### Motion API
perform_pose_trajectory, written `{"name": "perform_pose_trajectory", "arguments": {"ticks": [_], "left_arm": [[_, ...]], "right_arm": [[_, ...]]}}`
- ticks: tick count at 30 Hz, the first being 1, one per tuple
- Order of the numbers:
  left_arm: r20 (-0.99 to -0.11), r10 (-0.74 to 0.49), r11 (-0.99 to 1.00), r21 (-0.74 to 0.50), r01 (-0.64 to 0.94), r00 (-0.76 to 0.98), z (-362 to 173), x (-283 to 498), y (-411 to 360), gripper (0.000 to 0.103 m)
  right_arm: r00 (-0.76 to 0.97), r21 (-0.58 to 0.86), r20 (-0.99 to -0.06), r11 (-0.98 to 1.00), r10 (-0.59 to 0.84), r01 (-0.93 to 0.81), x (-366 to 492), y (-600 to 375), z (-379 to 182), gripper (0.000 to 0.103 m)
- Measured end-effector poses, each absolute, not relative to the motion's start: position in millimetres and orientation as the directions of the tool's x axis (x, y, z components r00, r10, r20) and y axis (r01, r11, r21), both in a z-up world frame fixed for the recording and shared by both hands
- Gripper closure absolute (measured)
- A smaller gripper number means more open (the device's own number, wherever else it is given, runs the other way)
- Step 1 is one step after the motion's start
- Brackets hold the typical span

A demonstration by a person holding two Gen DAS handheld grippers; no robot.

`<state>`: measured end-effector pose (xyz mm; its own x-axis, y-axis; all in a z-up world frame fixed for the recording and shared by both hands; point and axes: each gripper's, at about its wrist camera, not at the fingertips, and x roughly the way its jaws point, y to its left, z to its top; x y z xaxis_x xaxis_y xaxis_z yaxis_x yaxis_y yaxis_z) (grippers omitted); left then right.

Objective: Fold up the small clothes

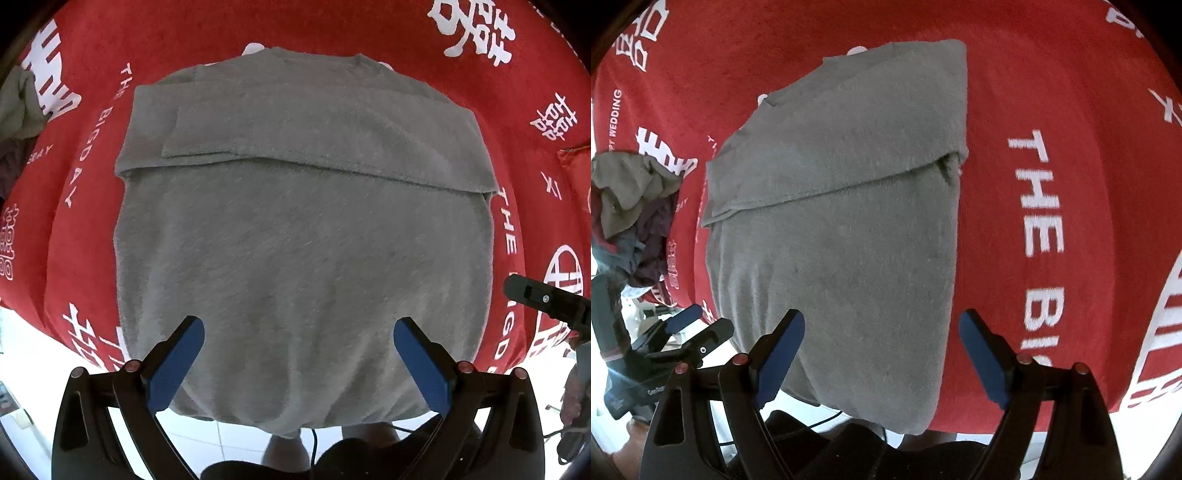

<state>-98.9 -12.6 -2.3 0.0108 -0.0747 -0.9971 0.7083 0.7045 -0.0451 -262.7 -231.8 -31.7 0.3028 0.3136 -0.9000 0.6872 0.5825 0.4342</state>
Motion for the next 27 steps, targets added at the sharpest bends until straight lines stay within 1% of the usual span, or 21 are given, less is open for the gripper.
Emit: {"name": "perform_pose_trajectory", "arguments": {"ticks": [8, 13, 18, 22, 27], "left_arm": [[-0.996, -0.076, 0.717, -0.025, 0.696, 0.042, 3.2, -91.7, 44.6, 0.000], [-0.996, -0.069, 0.721, -0.006, 0.693, 0.064, 8.3, -85.8, 89.0, 0.000], [-0.992, -0.092, 0.715, -0.004, 0.699, 0.089, 11.6, -79.2, 120.4, 0.000], [-0.990, -0.110, 0.716, -0.021, 0.698, 0.083, 4.0, -70.6, 146.7, 0.000], [-0.993, -0.110, 0.723, -0.050, 0.689, 0.043, -13.3, -63.8, 165.7, 0.000]], "right_arm": [[0.329, 0.454, -0.890, 0.558, 0.315, 0.694, -268.0, -185.3, -31.7, 0.015], [0.362, 0.470, -0.883, 0.564, 0.300, 0.679, -266.2, -147.6, -19.0, 0.015], [0.400, 0.477, -0.878, 0.559, 0.264, 0.679, -271.0, -116.0, -8.2, 0.015], [0.421, 0.480, -0.875, 0.538, 0.238, 0.693, -284.2, -100.6, -5.6, 0.015], [0.412, 0.479, -0.877, 0.518, 0.247, 0.708, -303.5, -91.2, -13.5, 0.015]]}}
